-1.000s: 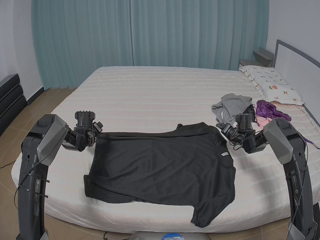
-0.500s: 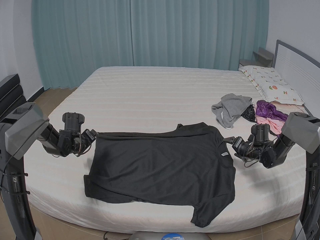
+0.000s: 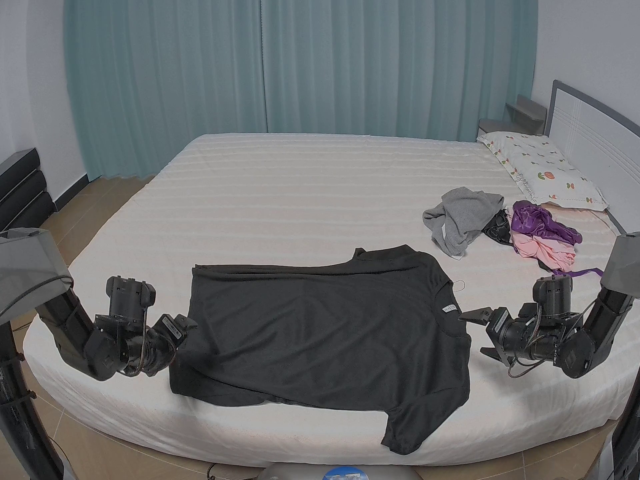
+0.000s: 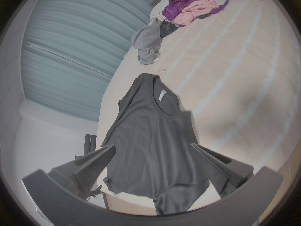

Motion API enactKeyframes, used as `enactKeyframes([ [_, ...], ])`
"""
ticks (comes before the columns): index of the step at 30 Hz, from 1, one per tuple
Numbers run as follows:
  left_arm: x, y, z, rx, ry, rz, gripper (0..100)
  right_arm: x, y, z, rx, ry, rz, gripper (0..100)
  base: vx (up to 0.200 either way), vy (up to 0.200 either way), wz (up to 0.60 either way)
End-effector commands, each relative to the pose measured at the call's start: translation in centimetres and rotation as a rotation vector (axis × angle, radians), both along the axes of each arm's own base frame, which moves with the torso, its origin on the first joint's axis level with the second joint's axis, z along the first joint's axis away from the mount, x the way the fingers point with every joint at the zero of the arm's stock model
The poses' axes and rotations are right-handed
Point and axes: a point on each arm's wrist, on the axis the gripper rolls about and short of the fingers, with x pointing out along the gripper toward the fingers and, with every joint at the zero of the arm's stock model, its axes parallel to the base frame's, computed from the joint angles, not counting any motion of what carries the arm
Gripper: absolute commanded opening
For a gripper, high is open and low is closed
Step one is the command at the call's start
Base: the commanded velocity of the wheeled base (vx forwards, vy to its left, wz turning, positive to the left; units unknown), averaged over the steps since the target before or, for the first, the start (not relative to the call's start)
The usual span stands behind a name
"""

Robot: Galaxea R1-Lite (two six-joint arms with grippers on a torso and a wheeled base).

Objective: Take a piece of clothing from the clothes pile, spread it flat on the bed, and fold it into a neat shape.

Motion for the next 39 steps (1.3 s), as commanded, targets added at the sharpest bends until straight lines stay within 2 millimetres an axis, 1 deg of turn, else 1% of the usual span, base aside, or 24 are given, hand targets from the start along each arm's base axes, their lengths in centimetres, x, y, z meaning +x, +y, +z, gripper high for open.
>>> enactKeyframes([
  [1, -3.1, -1.3, -0.6, -0.032, 0.044, -0.035, 100, -2.3, 0.2, 0.4, 0.022, 0.036, 0.016, 100, 0.0, 0.0, 0.0],
  [6, -3.7, -1.1, -0.8, -0.039, 0.053, -0.036, 100, -3.0, 0.4, 0.0, 0.042, 0.066, 0.05, 100, 0.0, 0.0, 0.0],
  [9, -4.1, -1.2, -1.2, -0.09, 0.083, -0.079, 100, -3.4, 0.7, -0.1, 0.066, 0.079, 0.083, 100, 0.0, 0.0, 0.0],
  [20, -4.3, -1.0, -1.4, -0.125, 0.102, -0.073, 100, -3.5, 0.9, -0.2, 0.092, 0.103, 0.07, 100, 0.0, 0.0, 0.0],
  [29, -4.5, -0.9, -1.4, -0.127, 0.103, -0.071, 100, -3.6, 0.9, -0.6, 0.09, 0.119, 0.07, 100, -0.2, 0.0, 0.0],
  [39, -4.5, -0.8, -1.3, -0.132, 0.101, -0.064, 100, -3.7, 1.0, -0.6, 0.089, 0.121, 0.073, 100, 0.0, 0.0, 0.0],
])
